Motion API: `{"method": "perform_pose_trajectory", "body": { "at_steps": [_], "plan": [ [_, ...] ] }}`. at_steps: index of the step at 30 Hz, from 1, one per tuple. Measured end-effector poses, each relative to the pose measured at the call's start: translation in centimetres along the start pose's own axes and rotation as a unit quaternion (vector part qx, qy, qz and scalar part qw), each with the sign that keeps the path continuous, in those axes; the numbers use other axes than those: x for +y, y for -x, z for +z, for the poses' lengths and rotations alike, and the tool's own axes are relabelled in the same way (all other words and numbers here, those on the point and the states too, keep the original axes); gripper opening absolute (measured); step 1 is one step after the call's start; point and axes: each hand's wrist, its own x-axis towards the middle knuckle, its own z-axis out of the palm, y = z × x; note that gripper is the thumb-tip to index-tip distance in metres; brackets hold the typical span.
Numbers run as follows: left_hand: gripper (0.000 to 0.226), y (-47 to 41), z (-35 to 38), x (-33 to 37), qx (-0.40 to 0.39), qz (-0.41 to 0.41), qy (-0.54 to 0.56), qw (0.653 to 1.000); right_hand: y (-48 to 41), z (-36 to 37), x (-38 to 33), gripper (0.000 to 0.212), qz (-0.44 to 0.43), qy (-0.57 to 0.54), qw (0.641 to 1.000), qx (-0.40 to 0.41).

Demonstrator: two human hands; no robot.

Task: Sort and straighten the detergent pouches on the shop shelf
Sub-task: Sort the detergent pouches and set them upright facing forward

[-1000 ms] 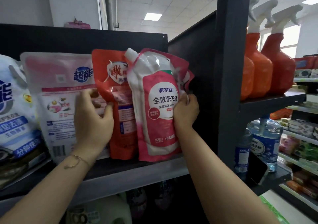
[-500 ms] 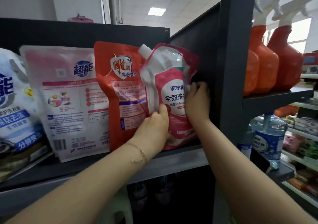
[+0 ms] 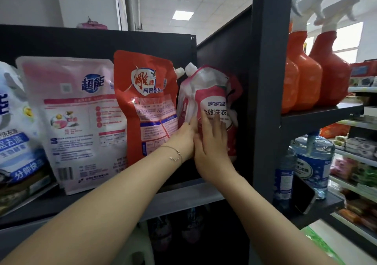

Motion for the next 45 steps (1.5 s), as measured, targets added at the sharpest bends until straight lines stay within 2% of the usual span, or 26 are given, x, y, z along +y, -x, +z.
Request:
{"method": "perform_pose_trajectory", "body": {
  "at_steps": [3, 7, 9, 12, 16, 20, 23, 24, 27, 29, 32, 34, 36, 38, 40, 42, 45],
  "plan": [
    [0.048, -1.0, 0.8, -0.1, -0.016, -0.041, -0.011, 0.999, -0.2, -0.2, 0.8, 0.068, -0.008, 0.034, 0.999, -0.033],
    [0.049, -0.9, 0.1, 0.3, -0.033, -0.086, -0.027, 0.995, 0.1, -0.5, 1.7, 0.094, 0.025, 0.176, 0.979, -0.103],
    [0.047, -0.8, -0.6, 0.6, 0.008, -0.124, 0.023, 0.992, 0.1, -0.6, 1.9, 0.1, 0.039, 0.205, 0.972, -0.112],
    [0.037, -1.6, -1.6, 1.1, 0.142, -0.137, 0.147, 0.969, -0.8, -1.0, 1.9, 0.106, 0.019, 0.225, 0.967, -0.116],
    [0.056, -5.2, -2.6, 2.0, 0.189, -0.196, 0.31, 0.911, -2.0, -1.7, 1.8, 0.102, -0.063, 0.34, 0.926, -0.154],
    [0.065, -8.7, -3.0, 2.5, 0.185, -0.263, 0.437, 0.84, -2.0, -1.3, 1.8, 0.058, -0.198, 0.419, 0.856, -0.231],
    [0.078, -9.8, -2.5, 2.4, 0.205, -0.27, 0.519, 0.785, -2.3, -1.3, 1.7, 0.048, -0.205, 0.415, 0.846, -0.264],
    [0.071, -10.0, -2.3, 2.2, 0.217, -0.267, 0.535, 0.771, -2.4, -1.4, 1.7, 0.048, -0.202, 0.418, 0.845, -0.266],
    [0.027, -10.5, -2.1, 1.7, 0.257, -0.262, 0.584, 0.724, -2.9, -1.4, 1.5, 0.049, -0.2, 0.443, 0.833, -0.264],
    [0.024, -10.7, -2.1, 1.4, 0.258, -0.258, 0.61, 0.704, -3.0, -0.9, 1.4, 0.051, -0.187, 0.458, 0.828, -0.263],
    [0.015, -10.8, -2.3, 1.4, 0.24, -0.22, 0.648, 0.688, -3.2, 0.1, 1.6, 0.053, -0.167, 0.462, 0.838, -0.236],
    [0.021, -10.7, -2.6, 1.3, 0.232, -0.202, 0.667, 0.678, -3.8, 0.9, 1.9, 0.055, -0.158, 0.468, 0.841, -0.219],
    [0.028, -10.8, -2.8, 0.7, 0.226, -0.199, 0.666, 0.683, -4.6, 1.8, 1.9, 0.058, -0.148, 0.476, 0.839, -0.22],
    [0.017, -11.0, -2.9, 0.0, 0.215, -0.197, 0.664, 0.689, -5.6, 2.7, 1.7, 0.061, -0.129, 0.48, 0.836, -0.232],
    [0.017, -11.2, -3.1, -0.7, 0.214, -0.207, 0.662, 0.688, -6.4, 3.5, 1.3, 0.063, -0.119, 0.492, 0.827, -0.245],
    [0.036, -11.7, -3.2, -1.2, 0.22, -0.232, 0.648, 0.692, -6.9, 3.9, 1.0, 0.065, -0.109, 0.497, 0.823, -0.254],
    [0.063, -12.0, -3.3, -0.6, 0.208, -0.251, 0.58, 0.746, -7.4, 3.9, 1.2, 0.065, -0.114, 0.476, 0.834, -0.254]
  ]
}}
